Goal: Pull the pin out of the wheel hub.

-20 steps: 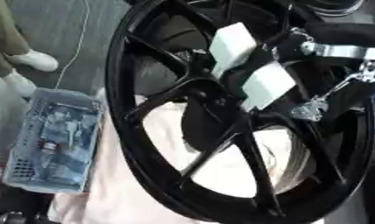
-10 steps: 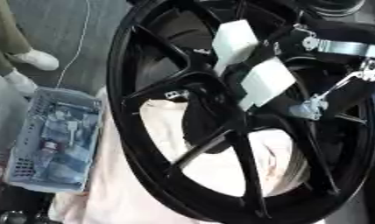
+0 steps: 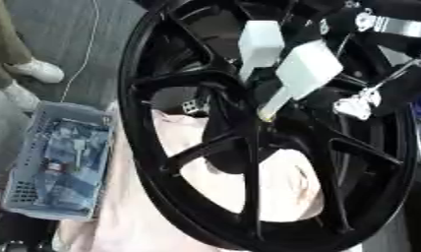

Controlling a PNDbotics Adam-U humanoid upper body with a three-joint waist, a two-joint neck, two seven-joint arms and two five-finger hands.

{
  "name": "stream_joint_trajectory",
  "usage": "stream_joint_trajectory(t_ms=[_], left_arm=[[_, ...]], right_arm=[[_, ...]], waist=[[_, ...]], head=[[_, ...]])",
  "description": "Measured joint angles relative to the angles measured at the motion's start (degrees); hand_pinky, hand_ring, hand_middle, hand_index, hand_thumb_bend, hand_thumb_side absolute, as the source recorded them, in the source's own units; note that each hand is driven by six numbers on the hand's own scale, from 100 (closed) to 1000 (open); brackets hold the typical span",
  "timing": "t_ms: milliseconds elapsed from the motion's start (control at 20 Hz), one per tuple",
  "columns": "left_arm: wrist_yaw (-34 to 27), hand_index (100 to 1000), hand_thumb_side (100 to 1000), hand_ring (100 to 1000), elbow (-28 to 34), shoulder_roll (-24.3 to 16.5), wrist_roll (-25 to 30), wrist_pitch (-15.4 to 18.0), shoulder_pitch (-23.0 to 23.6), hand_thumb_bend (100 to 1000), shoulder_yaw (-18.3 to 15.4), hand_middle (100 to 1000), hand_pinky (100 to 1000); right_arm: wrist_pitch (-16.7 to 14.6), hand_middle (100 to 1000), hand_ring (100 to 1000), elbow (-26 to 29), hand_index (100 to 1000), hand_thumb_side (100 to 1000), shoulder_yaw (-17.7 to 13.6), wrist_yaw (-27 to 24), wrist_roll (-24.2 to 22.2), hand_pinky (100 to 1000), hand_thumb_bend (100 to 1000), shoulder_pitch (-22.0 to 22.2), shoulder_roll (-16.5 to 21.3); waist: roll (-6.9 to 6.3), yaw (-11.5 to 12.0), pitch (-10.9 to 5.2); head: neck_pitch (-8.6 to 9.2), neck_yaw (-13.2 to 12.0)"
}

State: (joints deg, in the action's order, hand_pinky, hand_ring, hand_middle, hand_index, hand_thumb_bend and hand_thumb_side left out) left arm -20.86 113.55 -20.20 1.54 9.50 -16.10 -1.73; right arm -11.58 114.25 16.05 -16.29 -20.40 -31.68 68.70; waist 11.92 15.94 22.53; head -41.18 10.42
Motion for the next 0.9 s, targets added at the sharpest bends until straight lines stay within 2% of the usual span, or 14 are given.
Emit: stream_joint_trajectory(t_ms=[250, 450, 650, 900], left_arm=[[0.0, 734, 698, 658, 0.0, 0.0, -0.2, 0.0, 0.5, 100, -0.3, 521, 814], [0.2, 734, 697, 658, 0.0, 0.0, -0.6, 0.2, 1.0, 100, -0.7, 521, 815], [0.4, 734, 696, 657, 0.0, 0.0, -1.1, 0.5, 1.5, 100, -1.1, 520, 815], [0.8, 734, 694, 658, 0.0, 0.0, -1.7, 1.0, 2.0, 100, -1.7, 519, 815]], right_arm=[[0.0, 387, 673, 0.0, 508, 100, -5.8, -4.6, -0.3, 564, 100, 1.9, 2.5], [0.0, 390, 675, 0.0, 511, 100, -11.6, -7.5, 1.2, 569, 100, 5.8, 4.8], [0.5, 394, 680, 0.0, 514, 100, -17.5, -7.9, 5.4, 566, 100, 13.8, 6.4], [2.5, 397, 683, 0.0, 517, 100, -23.6, -4.4, 14.2, 560, 100, 25.0, 5.9]], waist=[[-0.59, -1.2, -0.28], [-1.76, -2.7, -0.44], [-3.02, -4.7, -0.50], [-4.59, -6.9, -0.50]], head=[[0.07, -0.7], [0.08, -1.7], [0.09, -3.2], [0.53, -5.3]])
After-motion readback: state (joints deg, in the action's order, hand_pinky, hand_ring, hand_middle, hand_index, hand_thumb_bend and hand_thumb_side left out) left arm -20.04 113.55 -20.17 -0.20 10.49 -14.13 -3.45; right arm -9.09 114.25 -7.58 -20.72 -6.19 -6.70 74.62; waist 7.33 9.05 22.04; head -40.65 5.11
